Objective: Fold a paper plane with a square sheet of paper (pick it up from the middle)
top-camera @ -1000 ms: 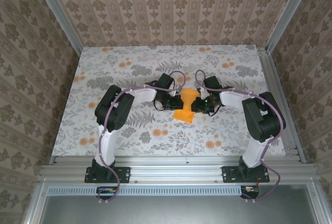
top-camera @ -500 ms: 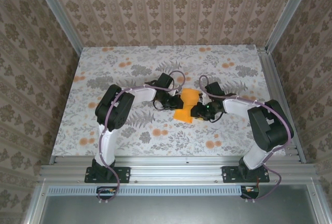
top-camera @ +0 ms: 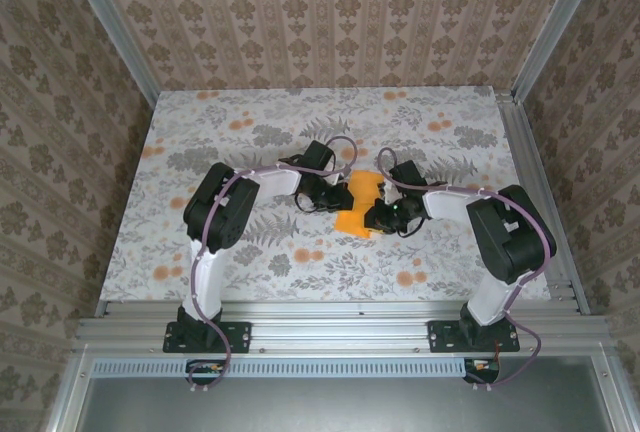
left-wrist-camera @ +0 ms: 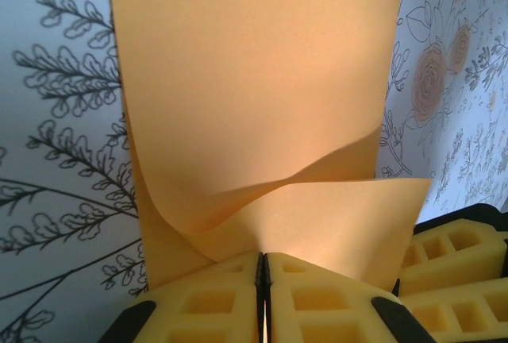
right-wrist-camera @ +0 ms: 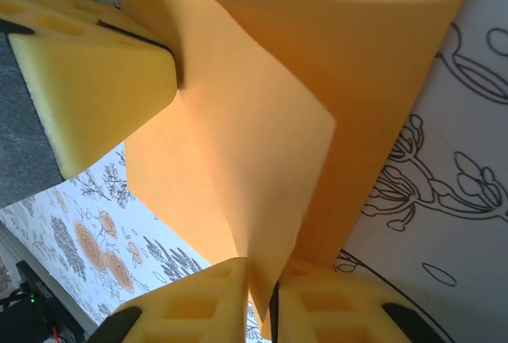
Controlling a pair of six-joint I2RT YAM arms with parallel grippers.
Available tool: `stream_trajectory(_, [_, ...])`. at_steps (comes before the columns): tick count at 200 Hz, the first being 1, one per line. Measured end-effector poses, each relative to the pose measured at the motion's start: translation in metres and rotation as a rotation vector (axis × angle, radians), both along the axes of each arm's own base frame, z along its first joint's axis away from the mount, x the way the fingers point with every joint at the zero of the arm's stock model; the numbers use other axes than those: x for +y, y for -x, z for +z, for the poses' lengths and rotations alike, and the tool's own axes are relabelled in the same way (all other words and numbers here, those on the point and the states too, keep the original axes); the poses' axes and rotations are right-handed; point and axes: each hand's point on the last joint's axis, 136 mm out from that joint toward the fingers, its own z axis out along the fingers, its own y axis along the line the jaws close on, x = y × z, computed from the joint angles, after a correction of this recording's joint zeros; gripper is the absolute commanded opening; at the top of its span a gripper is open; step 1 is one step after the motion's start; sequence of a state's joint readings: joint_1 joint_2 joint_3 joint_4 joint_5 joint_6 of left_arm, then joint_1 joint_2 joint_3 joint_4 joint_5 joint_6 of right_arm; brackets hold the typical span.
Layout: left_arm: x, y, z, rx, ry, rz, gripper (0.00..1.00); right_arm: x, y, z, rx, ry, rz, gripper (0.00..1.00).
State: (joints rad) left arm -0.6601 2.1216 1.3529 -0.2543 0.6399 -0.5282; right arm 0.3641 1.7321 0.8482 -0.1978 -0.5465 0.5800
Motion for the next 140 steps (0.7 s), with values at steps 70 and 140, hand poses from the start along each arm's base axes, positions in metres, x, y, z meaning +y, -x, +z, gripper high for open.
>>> stream_trajectory(70, [0.0002,0.0002,-0.0001,-0.016,0.001,-0.018,0.11,-0.0005,-0.0032,0.0,-0.001,0.006,0.011,0.09])
stream_trajectory(140, [0.0005,0.0007,-0.0006,-0.027,0.001,-0.032,0.11,-0.0061,-0.0064,-0.0037,-0.004,0.017,0.018,0.09])
